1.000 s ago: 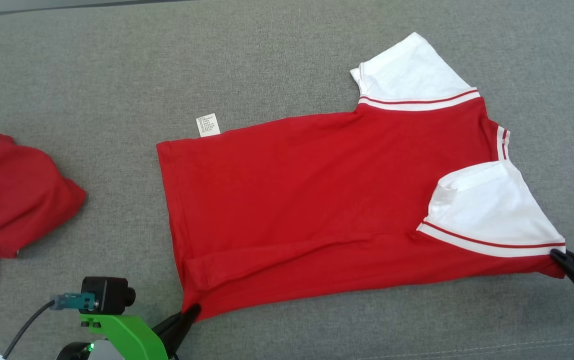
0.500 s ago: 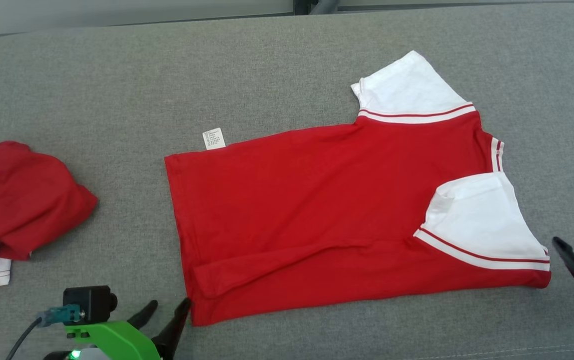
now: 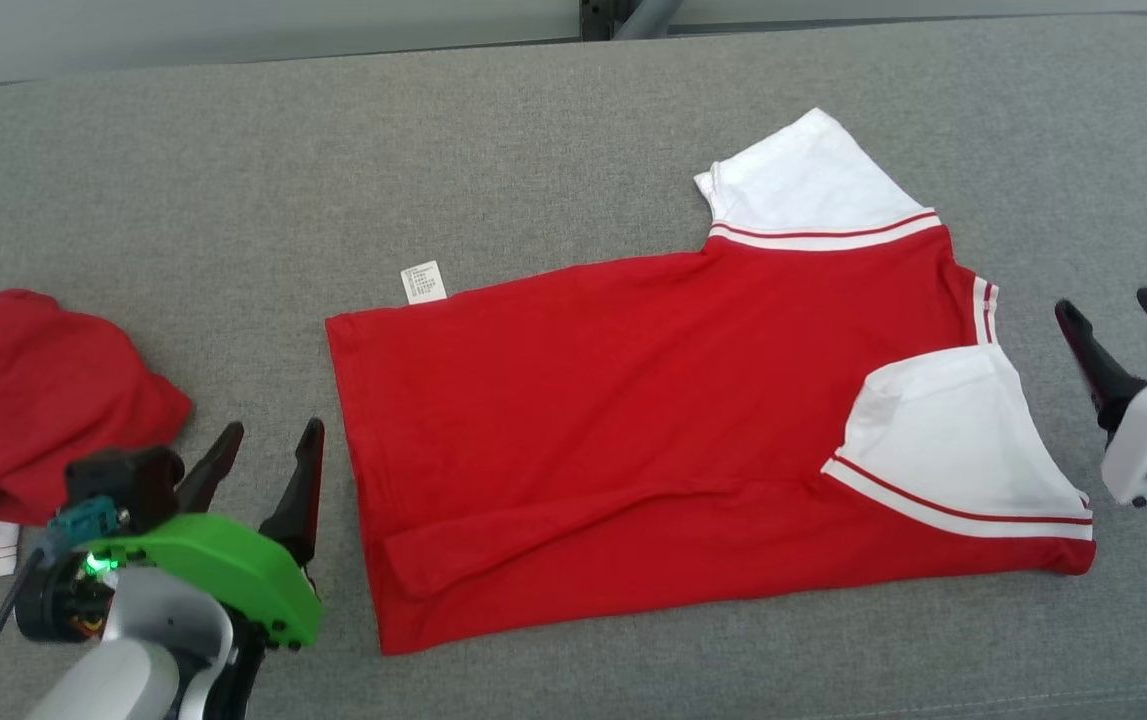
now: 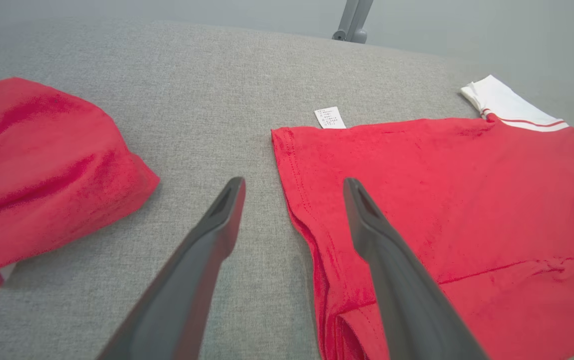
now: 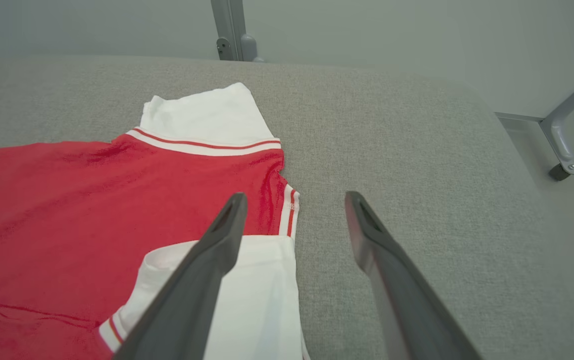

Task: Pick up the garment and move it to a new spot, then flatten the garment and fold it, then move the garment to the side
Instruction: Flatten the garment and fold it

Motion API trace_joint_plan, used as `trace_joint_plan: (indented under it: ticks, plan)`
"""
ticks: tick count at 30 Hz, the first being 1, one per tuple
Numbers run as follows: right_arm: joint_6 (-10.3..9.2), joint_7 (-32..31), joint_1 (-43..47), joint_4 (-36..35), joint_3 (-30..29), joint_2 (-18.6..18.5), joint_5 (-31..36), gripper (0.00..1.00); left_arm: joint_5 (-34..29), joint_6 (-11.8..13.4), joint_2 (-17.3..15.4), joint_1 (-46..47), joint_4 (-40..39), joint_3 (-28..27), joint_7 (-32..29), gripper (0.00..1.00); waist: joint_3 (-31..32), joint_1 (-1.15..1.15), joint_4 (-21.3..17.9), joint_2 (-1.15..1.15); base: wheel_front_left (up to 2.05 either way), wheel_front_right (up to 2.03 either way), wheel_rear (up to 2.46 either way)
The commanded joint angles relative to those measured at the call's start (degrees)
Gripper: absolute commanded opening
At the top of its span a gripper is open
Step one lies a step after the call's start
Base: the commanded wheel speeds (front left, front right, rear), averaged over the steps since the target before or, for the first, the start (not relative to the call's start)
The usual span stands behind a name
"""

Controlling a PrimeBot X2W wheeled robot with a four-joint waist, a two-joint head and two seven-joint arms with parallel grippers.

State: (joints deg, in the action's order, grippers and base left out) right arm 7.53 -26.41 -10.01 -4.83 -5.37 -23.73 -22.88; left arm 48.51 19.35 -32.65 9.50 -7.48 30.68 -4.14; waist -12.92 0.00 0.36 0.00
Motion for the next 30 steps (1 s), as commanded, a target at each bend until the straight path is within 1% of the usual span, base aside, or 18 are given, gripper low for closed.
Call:
trace_joint_plan:
  ticks: [1, 5, 9, 15, 18, 22, 26, 30]
  plan:
    - [-0.08, -0.2, -3.1, 1.3, 0.7, 0.1, 0.7, 1.0, -1.4, -0.4, 0.3, 3.0, 1.1, 0.3, -0.9, 1.0, -2.3, 0.0, 0.7, 0.0, 0.0, 0.0, 0.0]
    - [-0.08, -1.6, -12.8, 5.7, 2.8, -0.9, 1.9, 1.0, -1.6, -2.1, 2.3, 12.0, 4.5, 2.3, -5.8, 1.0, -8.0, 0.0, 2.5, 0.0, 0.0, 0.0, 0.0]
    - [-0.08, -2.2, -23.1, 10.2, 5.2, -3.5, 4.1, 1.0, -2.3, -4.0, 5.0, 21.0, 9.6, 4.4, -10.3, 1.0, -14.3, 0.0, 4.9, 0.0, 0.0, 0.0, 0.0]
    - [-0.08, -3.0, -35.1, 17.9, 9.4, -6.2, 5.1, 1.0, -3.7, -7.7, 8.7, 30.3, 16.0, 7.3, -12.9, 1.0, -20.0, 0.0, 7.9, 0.0, 0.0, 0.0, 0.0]
    - [-0.08, -2.6, -38.5, 21.6, 11.1, -6.1, 4.0, 1.0, -4.0, -9.4, 9.8, 32.4, 18.0, 8.4, -13.3, 1.0, -21.1, 0.0, 9.2, 0.0, 0.0, 0.0, 0.0]
    - [-0.08, -1.4, -41.4, 25.5, 13.0, -6.6, 3.1, 1.0, -4.5, -10.6, 10.2, 33.5, 19.3, 9.4, -13.2, 1.0, -21.7, 0.0, 10.6, 0.0, 0.0, 0.0, 0.0]
    - [-0.08, -0.4, -42.7, 27.8, 13.9, -7.0, 2.6, 1.0, -4.7, -10.9, 10.2, 34.0, 18.9, 9.7, -13.3, 1.0, -21.9, 0.0, 11.3, 0.0, 0.0, 0.0, 0.0]
    - [-0.08, 0.3, -44.3, 30.8, 14.9, -7.2, 2.3, 1.0, -4.6, -11.1, 9.4, 33.9, 17.9, 10.4, -14.2, 1.0, -22.4, 0.0, 11.7, 0.0, 0.0, 0.0, 0.0]
